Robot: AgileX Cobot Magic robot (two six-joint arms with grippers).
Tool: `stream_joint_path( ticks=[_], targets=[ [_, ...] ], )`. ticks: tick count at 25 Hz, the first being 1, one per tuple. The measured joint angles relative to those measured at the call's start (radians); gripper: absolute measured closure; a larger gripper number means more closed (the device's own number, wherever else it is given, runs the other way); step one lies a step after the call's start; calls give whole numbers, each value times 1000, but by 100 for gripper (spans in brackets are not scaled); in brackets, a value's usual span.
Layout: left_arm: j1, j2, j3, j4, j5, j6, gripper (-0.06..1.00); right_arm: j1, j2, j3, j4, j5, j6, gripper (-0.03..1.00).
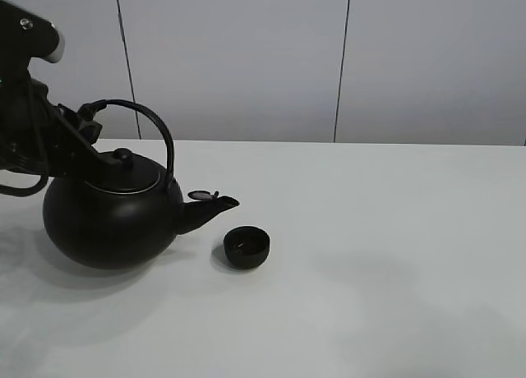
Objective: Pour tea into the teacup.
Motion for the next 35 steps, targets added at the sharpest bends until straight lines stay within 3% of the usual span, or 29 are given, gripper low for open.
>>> stream_joint_path(
  ticks=[6, 35],
  targets=[
    [0, 0, -19, -36, 25, 42, 83, 0, 0, 0, 0, 0, 0, 53],
    [0, 0, -35, -28, 46, 127, 83, 0, 0, 0, 0, 0, 0, 53]
  ],
)
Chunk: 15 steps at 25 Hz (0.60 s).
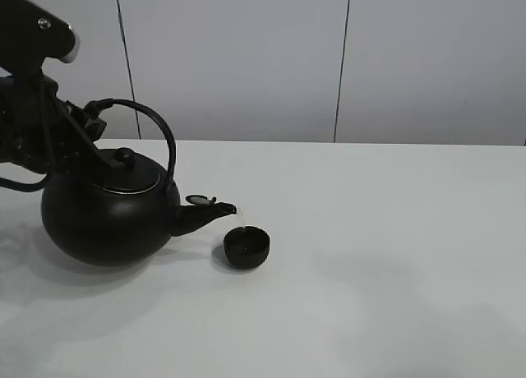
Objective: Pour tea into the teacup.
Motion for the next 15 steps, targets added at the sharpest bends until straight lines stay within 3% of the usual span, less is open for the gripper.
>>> stream_joint_path(
  ticks=[15],
  targets=[
    [0, 0, 0, 0, 7, 0, 83, 0, 0, 0, 0, -1, 0, 53]
  ],
)
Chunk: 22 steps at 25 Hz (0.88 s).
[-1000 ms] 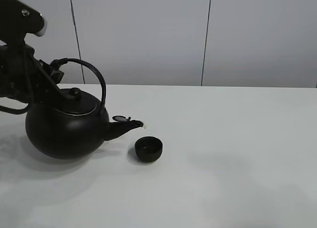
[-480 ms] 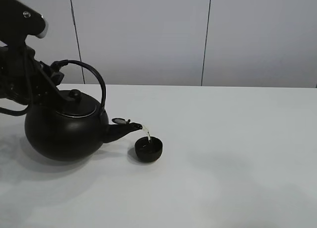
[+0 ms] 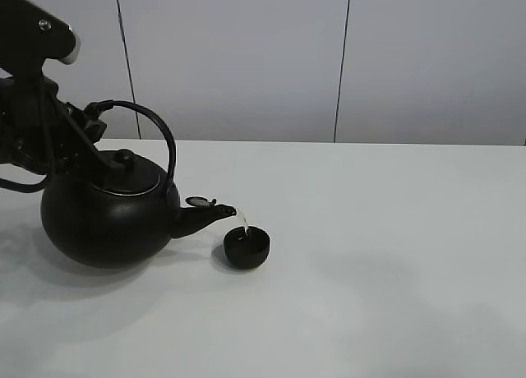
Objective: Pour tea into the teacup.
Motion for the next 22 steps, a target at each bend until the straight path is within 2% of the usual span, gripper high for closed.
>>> stream_joint_path(
  ticks=[3, 7, 13, 16, 22],
  targets=[
    [0, 0, 0, -1, 0, -39, 83, 0, 0, 0, 0, 0, 0, 53],
    [0, 0, 5, -5, -9, -177, 83, 0, 0, 0, 0, 0, 0, 53],
    [12, 0, 56, 11, -93, -338, 83, 0, 0, 0, 0, 0, 0, 53],
    [54, 0, 97, 73, -136, -439, 83, 0, 0, 0, 0, 0, 0, 53],
    [170, 0, 183, 268, -243, -650, 83, 0, 0, 0, 0, 0, 0, 53]
  ],
)
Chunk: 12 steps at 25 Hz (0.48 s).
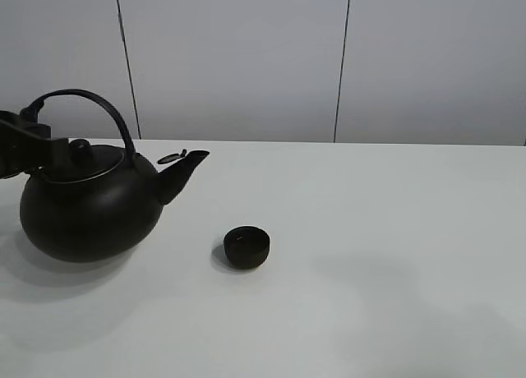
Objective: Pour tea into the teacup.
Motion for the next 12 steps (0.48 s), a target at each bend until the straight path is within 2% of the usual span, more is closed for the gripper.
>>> stream_joint_path(
  ticks=[6, 12],
  targets=[
    [78, 19, 46, 146, -93, -63, 83, 0, 0, 0, 0, 1, 0, 53],
    [82, 139, 49, 182, -125, -69, 83, 0, 0, 0, 0, 1, 0, 53]
  ],
)
